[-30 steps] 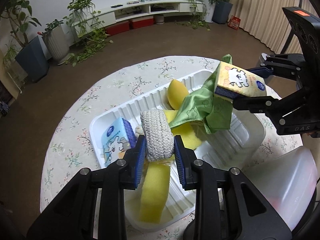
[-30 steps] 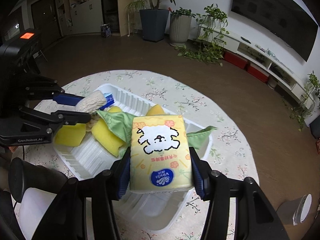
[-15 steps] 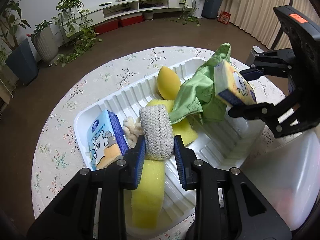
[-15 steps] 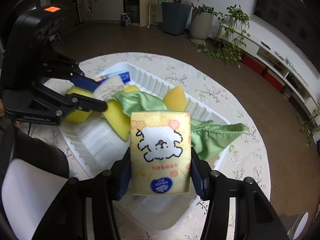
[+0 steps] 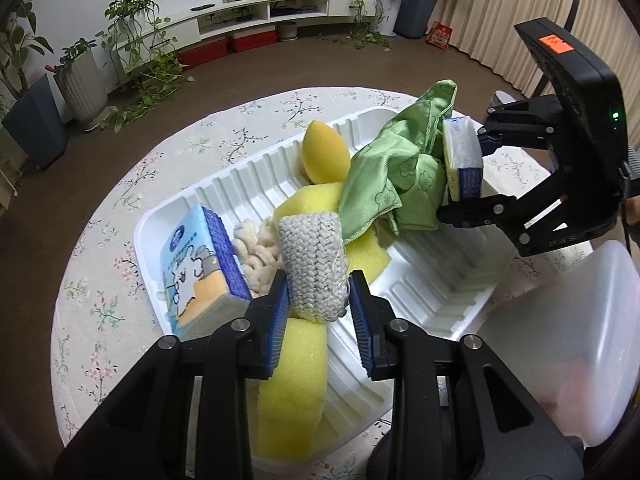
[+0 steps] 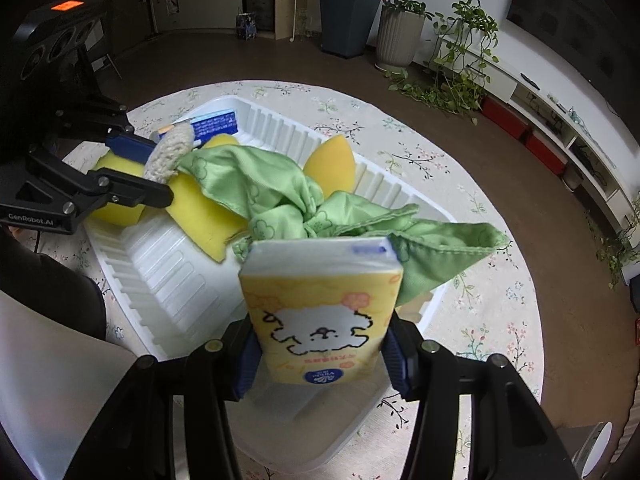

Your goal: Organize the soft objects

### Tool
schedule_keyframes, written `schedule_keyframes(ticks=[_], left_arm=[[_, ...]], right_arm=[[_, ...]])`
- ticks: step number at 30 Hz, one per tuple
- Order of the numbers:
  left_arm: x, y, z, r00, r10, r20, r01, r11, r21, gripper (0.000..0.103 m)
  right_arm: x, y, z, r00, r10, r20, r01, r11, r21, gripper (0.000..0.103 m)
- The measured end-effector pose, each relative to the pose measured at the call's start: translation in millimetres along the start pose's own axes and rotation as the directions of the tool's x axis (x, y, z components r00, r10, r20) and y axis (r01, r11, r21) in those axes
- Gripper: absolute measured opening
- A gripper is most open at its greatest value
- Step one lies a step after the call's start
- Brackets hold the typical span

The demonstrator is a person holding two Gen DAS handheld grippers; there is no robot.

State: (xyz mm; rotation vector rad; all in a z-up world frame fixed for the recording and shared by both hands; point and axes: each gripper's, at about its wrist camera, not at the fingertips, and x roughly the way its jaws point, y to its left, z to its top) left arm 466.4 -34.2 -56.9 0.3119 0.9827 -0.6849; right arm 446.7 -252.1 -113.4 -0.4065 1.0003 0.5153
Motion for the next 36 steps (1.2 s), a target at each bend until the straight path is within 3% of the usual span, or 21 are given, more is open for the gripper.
schedule_keyframes(ticks=[2, 7, 12, 15, 17, 22, 32, 36], left_arm=[[-0.6, -2.6, -1.1, 1.0, 0.011, -0.003, -0.011, 1.0, 0.008, 0.057], [-1.7, -15.6, -5.0, 0.999, 0.043, -0.007, -0.042, 0.998, 0.044, 0.062], [-8.8, -17.5, -4.6, 0.999, 0.05, 0.013, -0.051, 0.998, 0.029, 0.065], [-15.6, -12.8, -3.6, 0.998, 0.053, 0.032, -0.053, 0.998, 0.012, 0.069], [-21.5, -10.3, -4.3, 0.997, 0.056, 0.05, -0.056, 0.998, -0.006, 0.09], [-30.3, -2.6, -5.9, 0.994, 0.079, 0.074, -0.076, 0.996, -0.045, 0.103], [-61.2, 9.2, -6.8, 0.981, 0.127, 0.146, -0.109, 0.986, -0.124, 0.103], [-93.8, 6.9, -11.9, 0.962, 0.175, 0.211, -0.135, 0.973, -0.188, 0.103]], right_arm=[[-1.0, 2.6, -0.9, 1.0, -0.013, -0.005, 0.013, 1.0, -0.016, 0.055], [-6.3, 6.9, -2.8, 1.0, -0.027, 0.002, 0.027, 0.999, -0.029, 0.058], [-13.4, 9.1, -2.5, 0.999, -0.04, 0.017, 0.04, 0.998, -0.041, 0.075], [-19.4, 8.8, -3.7, 0.998, -0.049, 0.035, 0.05, 0.998, -0.037, 0.079], [-23.2, 7.6, -3.7, 0.997, -0.052, 0.048, 0.054, 0.998, -0.028, 0.083], [-32.0, 3.2, -3.7, 0.996, -0.051, 0.071, 0.052, 0.999, -0.004, 0.086], [-51.4, -10.1, -6.6, 0.991, -0.066, 0.117, 0.059, 0.996, 0.063, 0.094], [-69.8, -17.4, -15.5, 0.985, -0.085, 0.15, 0.066, 0.989, 0.129, 0.101]])
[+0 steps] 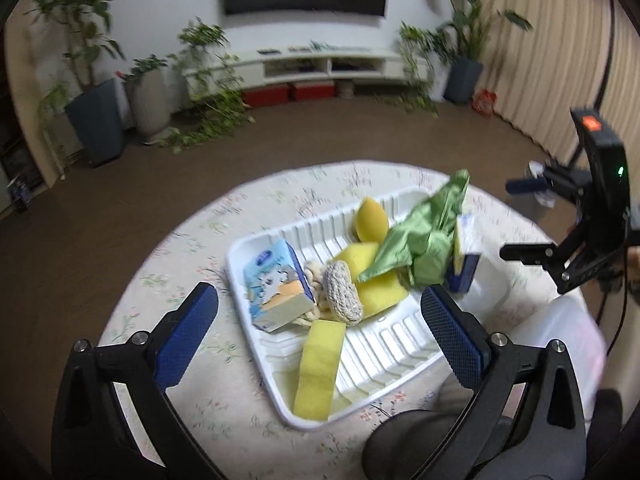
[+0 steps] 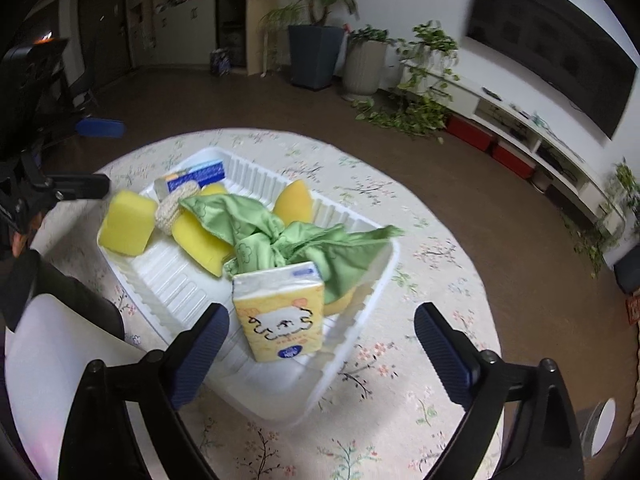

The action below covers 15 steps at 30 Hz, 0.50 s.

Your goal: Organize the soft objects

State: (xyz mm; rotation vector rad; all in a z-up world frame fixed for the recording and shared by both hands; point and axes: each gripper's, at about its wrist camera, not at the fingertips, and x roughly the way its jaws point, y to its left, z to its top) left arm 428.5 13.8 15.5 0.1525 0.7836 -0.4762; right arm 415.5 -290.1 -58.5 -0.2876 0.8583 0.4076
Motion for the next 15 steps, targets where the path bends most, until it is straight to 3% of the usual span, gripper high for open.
schedule_keyframes(ticks=[6, 15], left_arm=[[-64.2, -11.8, -26.7, 0.986, 0.124, 0.113, -0.116, 0.991, -0.068, 0.103], [-142.1, -57.5, -91.8, 0.961, 0.197, 0.195, -0.162, 0.97, -0.182, 0.103]], right_arm=[[-47.6, -1.2, -21.4, 0.996, -0.054, 0.069, 0.047, 0.994, 0.102, 0.103], [-121.4, 26.7, -90.5, 0.986, -0.075, 0.15, 0.031, 0.96, 0.278, 0.103]])
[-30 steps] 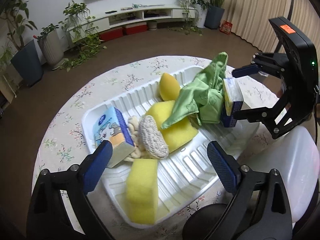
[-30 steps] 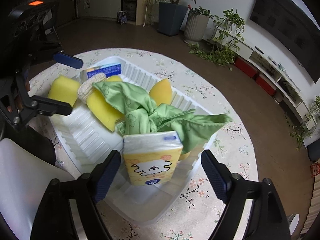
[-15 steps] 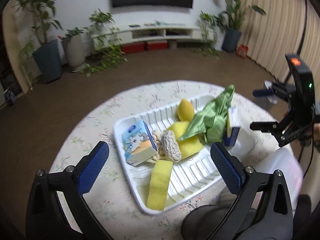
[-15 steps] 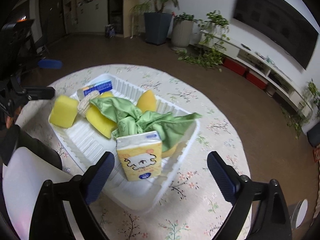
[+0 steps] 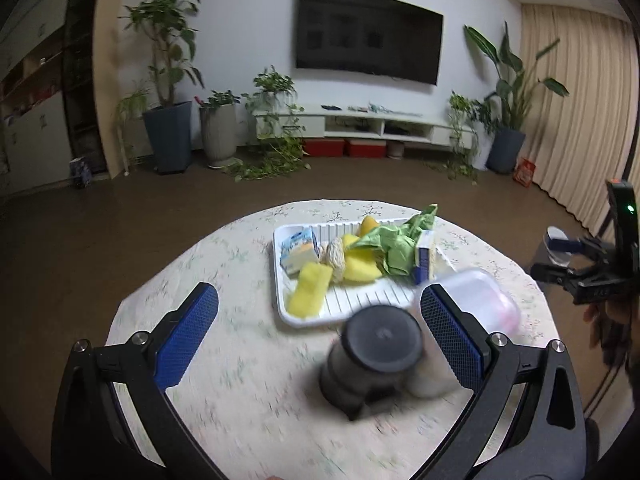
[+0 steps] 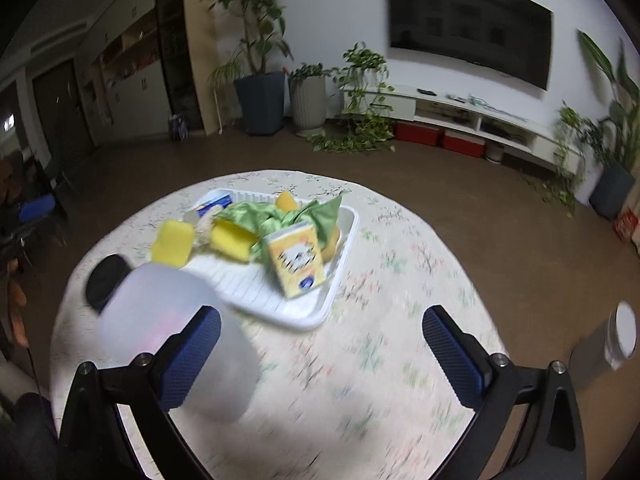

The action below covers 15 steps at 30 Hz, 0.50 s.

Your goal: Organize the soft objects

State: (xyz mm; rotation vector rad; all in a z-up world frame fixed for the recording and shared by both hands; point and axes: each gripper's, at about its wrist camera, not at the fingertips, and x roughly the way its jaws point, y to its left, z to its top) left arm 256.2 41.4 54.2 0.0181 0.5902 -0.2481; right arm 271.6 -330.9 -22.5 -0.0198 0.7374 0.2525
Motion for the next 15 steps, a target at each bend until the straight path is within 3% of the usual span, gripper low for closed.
schedule_keyframes(ticks=[9, 15], left_arm=[[-29.4, -41.9, -55.5, 0.998, -0.01, -0.06, 0.006, 0.997, -0.08, 0.103], [-44.2, -60.5, -76.5, 0.995, 0.051, -0.084, -0.059, 0.994, -0.094, 0.103]], right_arm=[[-59.3, 58.0, -71.8, 0.994, -0.071, 0.08, 0.063, 0.993, 0.101, 0.103], [-72.1, 96.3, -102.9, 0.988, -0.123, 0.09, 0.115, 0.99, 0.083, 0.103]])
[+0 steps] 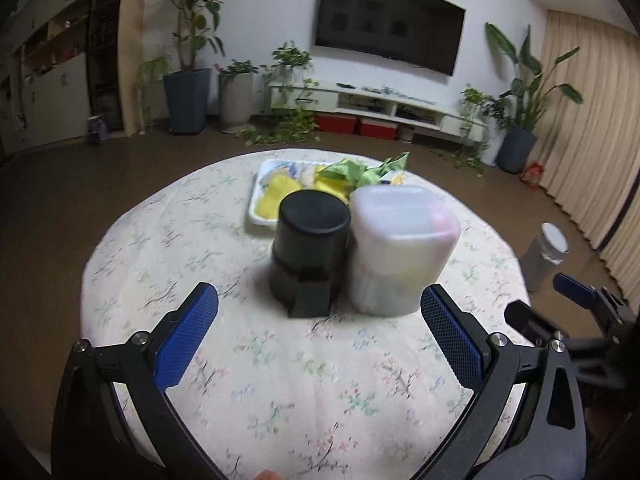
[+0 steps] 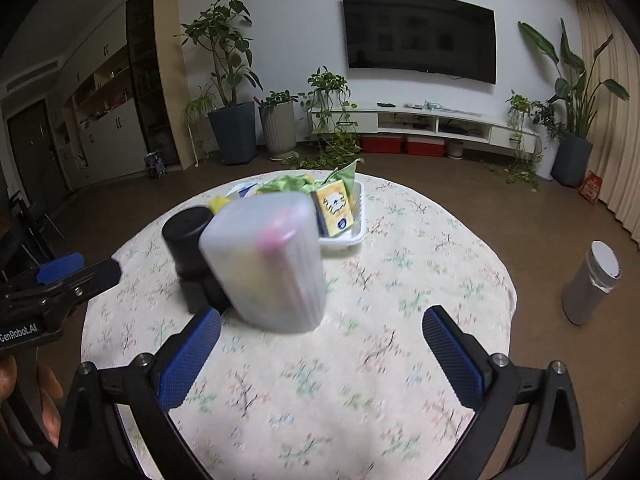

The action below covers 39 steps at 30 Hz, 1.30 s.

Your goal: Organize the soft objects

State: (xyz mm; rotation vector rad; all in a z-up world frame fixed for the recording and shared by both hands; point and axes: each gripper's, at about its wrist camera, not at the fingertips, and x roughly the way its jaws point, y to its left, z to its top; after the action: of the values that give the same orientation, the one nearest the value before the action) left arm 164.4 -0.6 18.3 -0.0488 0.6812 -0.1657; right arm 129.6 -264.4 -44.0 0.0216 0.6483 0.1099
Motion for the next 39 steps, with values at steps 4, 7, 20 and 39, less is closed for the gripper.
schedule_keyframes(ticks=[4, 7, 20, 39], left_arm=[[-9.0, -7.4, -7.1, 0.999, 0.05, 0.012, -0.05, 0.998, 0.027, 0.103], [-14.0, -8.5, -10.4, 0.997, 0.079, 0.019, -0.079, 0.996, 0.035, 0.103], [-25.9, -7.9, -14.1, 0.995, 0.095, 0.033, -0.095, 0.995, 0.009, 0.103], [-25.1, -8.9, -19.6, 0.99, 0.135, 0.036, -0.136, 0.991, 0.006, 0.103]], right_arm=[[-11.2, 7.1, -7.9, 1.0, -0.004, 0.012, 0.004, 1.0, 0.001, 0.103], [-20.0, 11.9, -8.1, 1.0, -0.017, 0.026, 0.018, 1.0, -0.011, 0.103], [-34.0, 26.0, -10.0, 0.998, -0.033, 0.048, 0.034, 0.999, -0.034, 0.103], [-37.3, 27.9, -9.4, 0.994, -0.094, 0.047, 0.094, 0.996, 0.013, 0.103]])
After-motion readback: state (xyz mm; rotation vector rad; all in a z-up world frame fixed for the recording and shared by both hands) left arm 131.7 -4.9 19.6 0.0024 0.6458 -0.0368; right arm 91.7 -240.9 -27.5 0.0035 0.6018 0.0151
